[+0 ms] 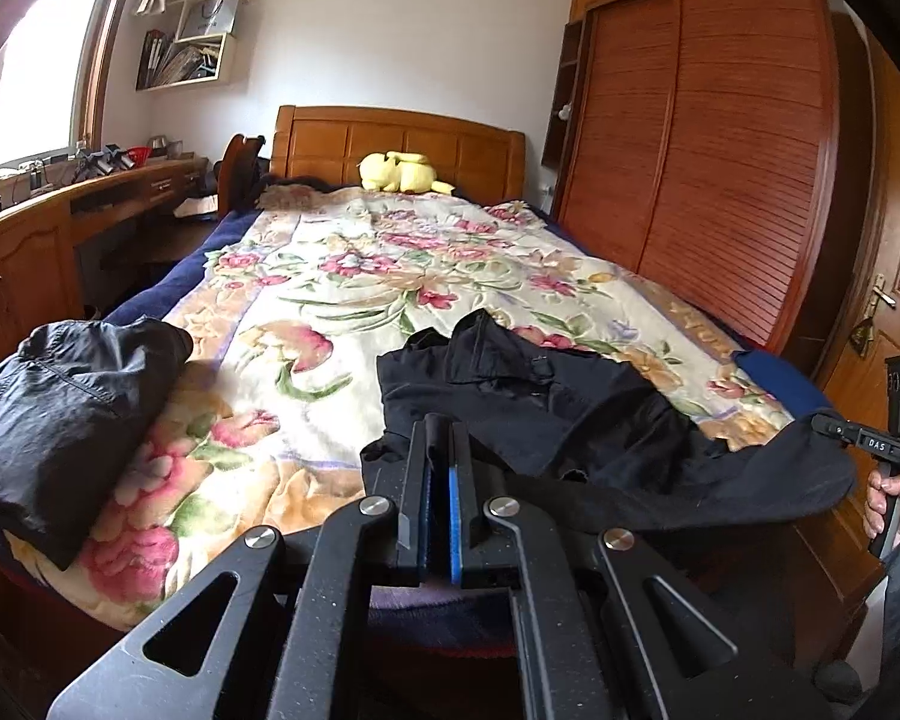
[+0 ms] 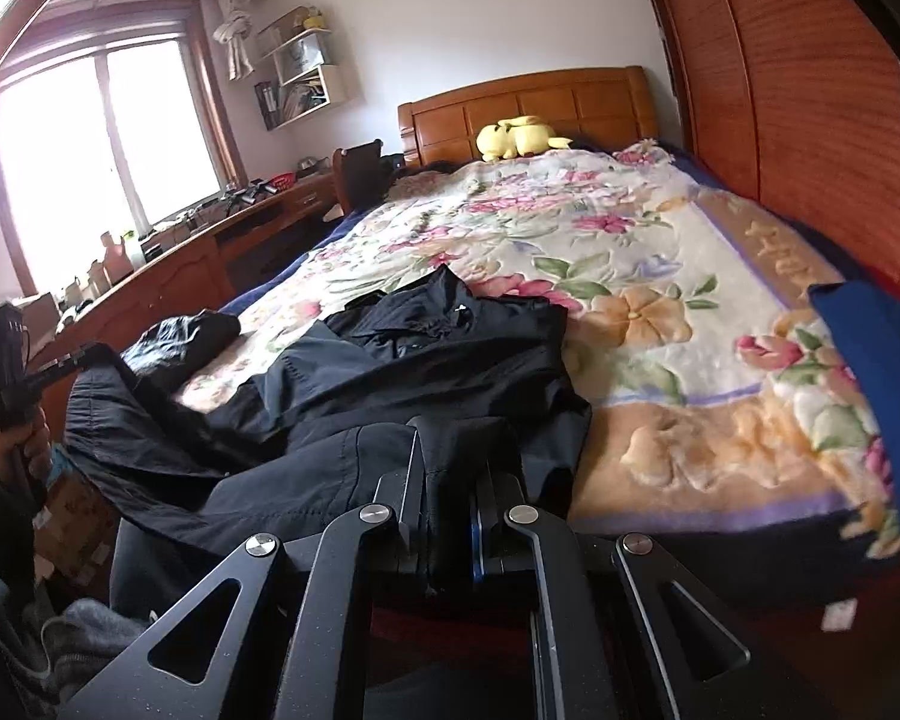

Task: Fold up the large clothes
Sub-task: 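Lift the hem with both grippers, fold it toward the collar, and release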

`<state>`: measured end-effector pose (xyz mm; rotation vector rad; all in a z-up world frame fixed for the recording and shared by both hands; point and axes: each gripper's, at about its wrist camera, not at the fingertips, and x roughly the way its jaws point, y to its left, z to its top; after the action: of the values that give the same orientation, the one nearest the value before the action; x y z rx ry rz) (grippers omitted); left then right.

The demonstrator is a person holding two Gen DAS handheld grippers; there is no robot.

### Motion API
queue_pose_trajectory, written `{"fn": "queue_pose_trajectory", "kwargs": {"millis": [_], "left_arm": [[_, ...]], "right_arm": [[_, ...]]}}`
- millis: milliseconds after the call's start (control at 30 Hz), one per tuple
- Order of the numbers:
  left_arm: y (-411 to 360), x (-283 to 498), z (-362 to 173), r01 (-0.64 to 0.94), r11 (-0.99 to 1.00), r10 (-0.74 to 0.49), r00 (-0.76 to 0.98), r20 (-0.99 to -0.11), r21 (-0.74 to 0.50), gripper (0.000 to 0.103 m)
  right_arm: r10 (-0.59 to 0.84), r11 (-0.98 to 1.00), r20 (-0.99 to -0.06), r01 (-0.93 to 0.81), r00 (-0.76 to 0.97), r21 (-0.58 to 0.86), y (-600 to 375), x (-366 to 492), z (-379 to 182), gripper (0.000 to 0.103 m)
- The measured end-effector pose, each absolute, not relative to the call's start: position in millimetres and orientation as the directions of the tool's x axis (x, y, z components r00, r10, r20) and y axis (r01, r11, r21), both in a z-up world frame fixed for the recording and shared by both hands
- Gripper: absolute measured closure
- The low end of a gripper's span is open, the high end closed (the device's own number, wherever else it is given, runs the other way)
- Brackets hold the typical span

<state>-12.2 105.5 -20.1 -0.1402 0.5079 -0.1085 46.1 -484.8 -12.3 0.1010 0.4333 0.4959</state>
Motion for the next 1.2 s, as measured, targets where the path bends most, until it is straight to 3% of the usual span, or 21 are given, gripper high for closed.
{"fn": "queue_pose_trajectory", "kwargs": {"millis": [333, 600, 767, 1200], "left_arm": [[115.3, 72.1, -44.3, 0.025, 0.989, -0.095, 0.863, -0.496, -0.147, 0.098], [119.9, 157.3, -52.1, -0.007, 0.993, -0.06, 0.84, -0.539, -0.121, 0.098], [115.0, 215.0, -39.3, -0.023, 0.999, 0.0, 0.851, -0.525, -0.037, 0.098], [110.8, 341.8, -20.9, -0.071, 0.997, 0.078, 0.84, -0.536, 0.033, 0.098]], "right_arm": [[0.449, 0.893, -0.368, -0.421, 0.815, 0.158, -450.9, 142.5, -26.0, 0.094], [0.471, 0.882, -0.361, -0.422, 0.805, 0.21, -430.4, 237.7, -31.9, 0.094], [0.426, 0.903, -0.373, -0.412, 0.825, 0.119, -405.8, 306.8, -16.3, 0.094], [0.268, 0.952, -0.371, -0.304, 0.889, -0.041, -336.4, 444.1, 14.9, 0.094]]}}
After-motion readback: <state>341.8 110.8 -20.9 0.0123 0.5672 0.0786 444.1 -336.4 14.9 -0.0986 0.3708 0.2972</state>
